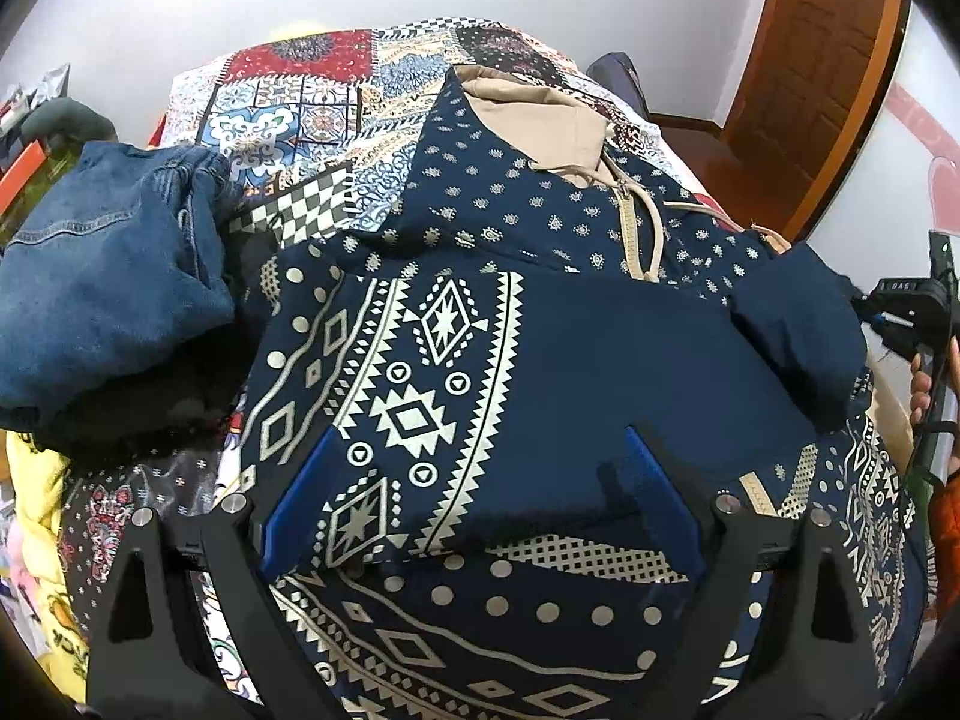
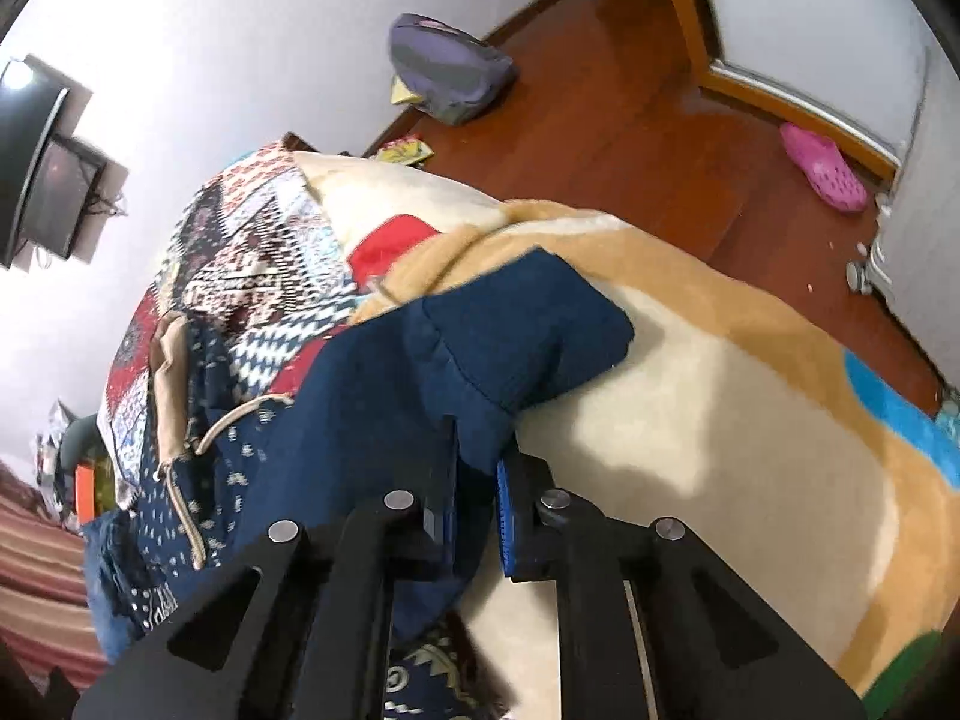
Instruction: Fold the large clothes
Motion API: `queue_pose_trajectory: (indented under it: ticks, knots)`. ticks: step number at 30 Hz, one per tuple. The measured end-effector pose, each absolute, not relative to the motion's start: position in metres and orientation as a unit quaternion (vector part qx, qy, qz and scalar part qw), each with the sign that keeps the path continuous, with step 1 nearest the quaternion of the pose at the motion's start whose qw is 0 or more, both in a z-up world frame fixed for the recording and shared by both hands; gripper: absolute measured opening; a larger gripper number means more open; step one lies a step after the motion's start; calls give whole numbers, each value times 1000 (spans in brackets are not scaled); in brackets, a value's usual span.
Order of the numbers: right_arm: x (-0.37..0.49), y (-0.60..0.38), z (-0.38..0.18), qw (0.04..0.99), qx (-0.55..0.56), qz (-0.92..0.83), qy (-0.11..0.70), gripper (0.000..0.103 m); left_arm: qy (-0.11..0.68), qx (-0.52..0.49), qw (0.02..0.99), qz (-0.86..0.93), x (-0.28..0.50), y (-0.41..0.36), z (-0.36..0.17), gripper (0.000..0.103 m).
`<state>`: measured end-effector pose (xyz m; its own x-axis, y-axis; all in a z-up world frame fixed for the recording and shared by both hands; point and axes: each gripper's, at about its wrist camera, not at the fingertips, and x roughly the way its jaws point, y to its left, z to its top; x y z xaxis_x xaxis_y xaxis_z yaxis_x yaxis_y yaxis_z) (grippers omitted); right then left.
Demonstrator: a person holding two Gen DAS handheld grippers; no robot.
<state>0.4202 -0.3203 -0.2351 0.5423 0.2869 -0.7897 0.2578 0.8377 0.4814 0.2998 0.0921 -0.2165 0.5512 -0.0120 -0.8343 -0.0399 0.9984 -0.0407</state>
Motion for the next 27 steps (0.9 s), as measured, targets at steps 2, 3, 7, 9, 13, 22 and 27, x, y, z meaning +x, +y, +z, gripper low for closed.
queue_pose_trajectory:
  ticks: [2,3,7,9,13,22,27]
  knots:
    - [418,-314,-222,843,260,23,470,8,469,-27,883,9,297,94,-213,93]
    - [417,-305,-210,851,241,37,465,8,466,-28,884,9,295,96,-210,93]
    - [404,-265,-156,880,180,97,428,8,450,-34,892,12,285,103,-195,93]
    - [396,-240,-124,890,159,132,406,8,439,-39,897,14,278,108,-186,93]
    - [377,-187,-73,896,136,196,374,8,413,-47,910,18,259,121,-164,93]
    - [349,-40,-65,868,83,299,387,8,382,-63,921,38,209,163,-136,93]
    - [340,32,-137,826,27,312,468,8,393,-84,915,46,181,189,-142,93]
